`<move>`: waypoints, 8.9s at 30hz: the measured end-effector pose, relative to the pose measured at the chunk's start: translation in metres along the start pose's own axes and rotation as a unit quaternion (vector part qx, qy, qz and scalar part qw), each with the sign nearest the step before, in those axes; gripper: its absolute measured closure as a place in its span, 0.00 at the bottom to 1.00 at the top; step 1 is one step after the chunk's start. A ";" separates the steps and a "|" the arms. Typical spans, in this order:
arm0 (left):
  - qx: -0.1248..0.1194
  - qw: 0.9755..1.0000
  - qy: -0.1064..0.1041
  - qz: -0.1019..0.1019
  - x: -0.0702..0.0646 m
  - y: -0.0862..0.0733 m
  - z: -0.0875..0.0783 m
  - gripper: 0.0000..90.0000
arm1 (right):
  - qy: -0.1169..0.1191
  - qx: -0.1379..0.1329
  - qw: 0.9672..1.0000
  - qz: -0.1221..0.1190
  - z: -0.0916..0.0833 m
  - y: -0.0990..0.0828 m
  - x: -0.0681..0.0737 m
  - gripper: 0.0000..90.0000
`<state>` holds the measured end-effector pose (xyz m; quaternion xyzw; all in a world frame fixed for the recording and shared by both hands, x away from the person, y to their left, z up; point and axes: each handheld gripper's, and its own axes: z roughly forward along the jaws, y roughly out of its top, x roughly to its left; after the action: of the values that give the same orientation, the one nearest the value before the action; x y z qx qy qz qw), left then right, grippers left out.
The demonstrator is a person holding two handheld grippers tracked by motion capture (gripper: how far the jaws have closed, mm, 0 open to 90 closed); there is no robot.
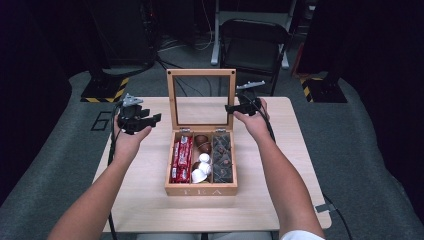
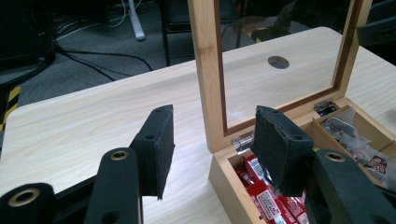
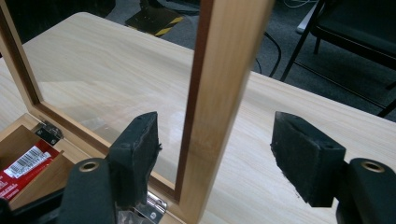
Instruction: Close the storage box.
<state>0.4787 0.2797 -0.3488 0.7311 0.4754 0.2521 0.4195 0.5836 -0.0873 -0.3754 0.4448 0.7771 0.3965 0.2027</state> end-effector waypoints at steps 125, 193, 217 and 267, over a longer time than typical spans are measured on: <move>-0.024 0.998 -0.038 0.032 -0.027 0.035 0.005 0.67 | 0.013 -0.053 0.998 -0.041 -0.044 -0.034 0.029 0.71; -0.007 0.995 -0.078 0.067 -0.042 -0.011 -0.026 0.67 | 0.089 -0.071 0.989 -0.090 -0.136 -0.046 0.057 0.59; -0.004 0.993 -0.102 0.064 -0.049 -0.045 -0.042 0.65 | 0.099 -0.069 0.988 -0.099 -0.141 -0.081 0.068 0.59; 0.003 0.991 -0.115 0.075 -0.071 -0.132 -0.058 0.61 | 0.096 -0.066 0.989 -0.086 -0.125 -0.173 0.089 0.56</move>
<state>0.3404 0.2629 -0.4287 0.7897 0.3690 0.1959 0.4492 0.3617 -0.1165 -0.4347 0.3216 0.8006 0.4686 0.1897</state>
